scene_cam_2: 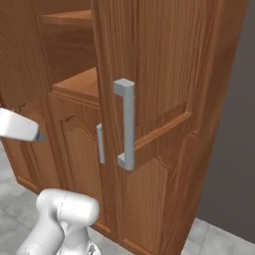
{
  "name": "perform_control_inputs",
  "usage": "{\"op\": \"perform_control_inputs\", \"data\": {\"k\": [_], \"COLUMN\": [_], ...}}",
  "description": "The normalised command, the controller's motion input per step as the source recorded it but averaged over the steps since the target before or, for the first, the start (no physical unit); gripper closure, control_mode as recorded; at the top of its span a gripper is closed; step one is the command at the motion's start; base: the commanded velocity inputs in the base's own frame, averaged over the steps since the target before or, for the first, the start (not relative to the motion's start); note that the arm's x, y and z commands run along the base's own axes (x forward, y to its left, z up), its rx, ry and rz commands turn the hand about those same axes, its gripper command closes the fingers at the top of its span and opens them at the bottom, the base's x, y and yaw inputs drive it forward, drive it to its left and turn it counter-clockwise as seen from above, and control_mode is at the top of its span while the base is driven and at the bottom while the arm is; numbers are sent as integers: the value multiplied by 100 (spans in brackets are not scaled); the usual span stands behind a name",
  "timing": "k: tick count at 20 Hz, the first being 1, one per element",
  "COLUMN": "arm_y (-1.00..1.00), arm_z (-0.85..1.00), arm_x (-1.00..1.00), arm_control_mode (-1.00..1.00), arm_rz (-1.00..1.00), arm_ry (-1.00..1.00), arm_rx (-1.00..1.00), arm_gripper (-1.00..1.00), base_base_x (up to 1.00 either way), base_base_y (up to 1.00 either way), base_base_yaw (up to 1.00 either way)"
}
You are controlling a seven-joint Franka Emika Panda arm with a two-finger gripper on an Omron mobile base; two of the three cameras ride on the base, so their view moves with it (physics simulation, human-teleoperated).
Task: Open the cabinet. Place the bowl and condiment on the counter. Then place the lime and garlic on the cutting board.
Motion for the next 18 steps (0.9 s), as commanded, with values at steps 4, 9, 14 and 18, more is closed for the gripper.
{"op": "perform_control_inputs", "data": {"k": [4,9,14,18], "arm_y": [0,0,0,0], "arm_z": [0,0,0,0], "arm_x": [0,0,0,0], "arm_control_mode": [100,100,100,100], "arm_rz": [0,0,0,0], "arm_ry": [0,0,0,0], "arm_rx": [0,0,0,0], "arm_gripper": [-100,-100,-100,-100], "base_base_x": [39,19,39,48], "base_base_y": [26,20,35,33], "base_base_yaw": [-7,-22,-30,-23]}}
